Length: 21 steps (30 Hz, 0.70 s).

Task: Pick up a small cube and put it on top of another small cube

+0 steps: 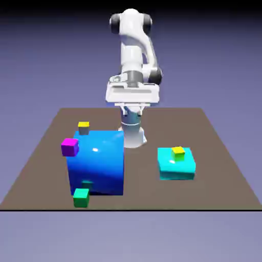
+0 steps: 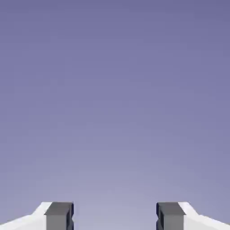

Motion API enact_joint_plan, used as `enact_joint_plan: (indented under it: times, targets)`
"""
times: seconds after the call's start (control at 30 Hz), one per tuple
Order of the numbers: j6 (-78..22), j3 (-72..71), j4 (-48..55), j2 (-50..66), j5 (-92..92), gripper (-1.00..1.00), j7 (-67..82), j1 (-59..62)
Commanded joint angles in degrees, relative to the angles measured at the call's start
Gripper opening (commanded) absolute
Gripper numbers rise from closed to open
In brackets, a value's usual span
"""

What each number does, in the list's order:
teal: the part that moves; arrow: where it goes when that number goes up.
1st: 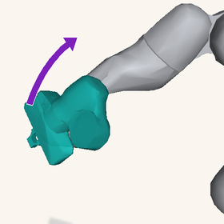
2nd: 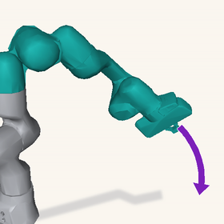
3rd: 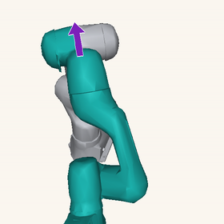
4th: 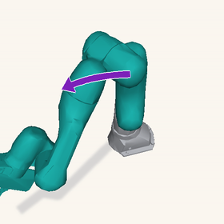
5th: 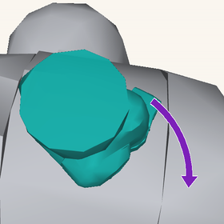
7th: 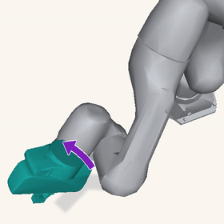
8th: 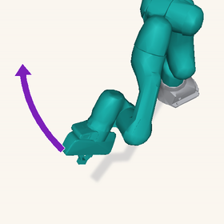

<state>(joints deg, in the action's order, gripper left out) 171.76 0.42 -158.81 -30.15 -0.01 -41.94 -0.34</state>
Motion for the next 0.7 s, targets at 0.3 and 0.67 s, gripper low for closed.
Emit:
enact_joint_plan:
  times: [0.3, 0.67]
  targets:
    - [-18.60, 3.48, 18.19, 20.77, -0.11, 0.00, 4.27, 2.85]
    - [-39.05, 7.31, 38.19, 43.61, -0.23, 0.00, 8.97, 5.99]
